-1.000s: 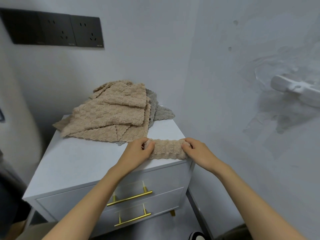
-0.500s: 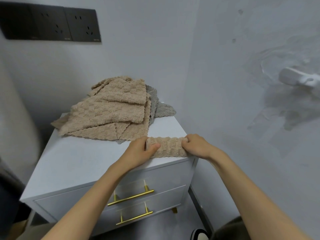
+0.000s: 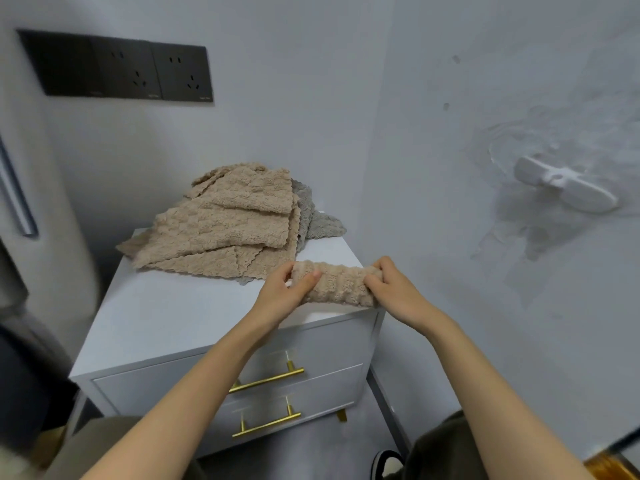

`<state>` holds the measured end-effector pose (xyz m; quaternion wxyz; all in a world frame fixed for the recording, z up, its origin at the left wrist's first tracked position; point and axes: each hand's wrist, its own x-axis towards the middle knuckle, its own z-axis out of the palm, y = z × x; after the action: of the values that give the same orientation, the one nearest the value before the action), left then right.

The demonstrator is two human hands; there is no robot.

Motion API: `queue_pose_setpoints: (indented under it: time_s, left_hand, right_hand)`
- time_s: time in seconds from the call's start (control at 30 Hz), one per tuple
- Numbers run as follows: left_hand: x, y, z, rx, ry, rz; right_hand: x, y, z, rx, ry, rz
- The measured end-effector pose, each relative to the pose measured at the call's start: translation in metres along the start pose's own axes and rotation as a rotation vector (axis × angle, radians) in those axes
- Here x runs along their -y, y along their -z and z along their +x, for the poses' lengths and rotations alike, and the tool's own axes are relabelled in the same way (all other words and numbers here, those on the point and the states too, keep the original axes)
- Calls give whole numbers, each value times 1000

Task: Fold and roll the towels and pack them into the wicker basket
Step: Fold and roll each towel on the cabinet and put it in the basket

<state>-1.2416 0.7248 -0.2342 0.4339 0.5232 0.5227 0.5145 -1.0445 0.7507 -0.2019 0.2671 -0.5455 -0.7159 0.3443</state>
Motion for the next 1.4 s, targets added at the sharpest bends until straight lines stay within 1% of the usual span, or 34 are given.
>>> queue_pose_setpoints:
  time_s: [0.17,0.23,0.37,0.5,0.67,0.83,0.9,1.03,1.13,1.3,1.4]
  left_hand:
    - [-22,-5,-27,6,-14,-187]
    - [-33,-5,-38,21,-32,-233]
    - [-62,-9,-58,71,-89,-221]
    - [-89,-22,-79,165,-138,-167]
    - [-108,-53,-103,285,-154,-95]
    - [-117,-87,-120,379,-154,-79]
    - [-120,-108,-130,444,-152,-48]
    - [-117,-149,-146,532,-143,31]
    - [-109,-184,-159,598,-132,69]
    - [-86,-242,-182,734,-76,115]
    - [-63,-276,-194,739,-79,156]
  right_hand:
    - [15,11,-35,-112,89,127]
    - [21,18,-50,-124,113,157]
    - [35,38,-83,-81,166,143]
    - [41,57,-123,-75,196,13]
    - [39,74,-169,-21,150,56]
    - [17,88,-203,-104,90,122]
    - [5,95,-225,-145,48,134]
    - [-21,103,-265,-157,-25,210]
    - [-50,107,-298,-212,-74,280]
    - [-102,105,-345,-310,-212,285]
    - [-132,100,-366,-387,-308,304]
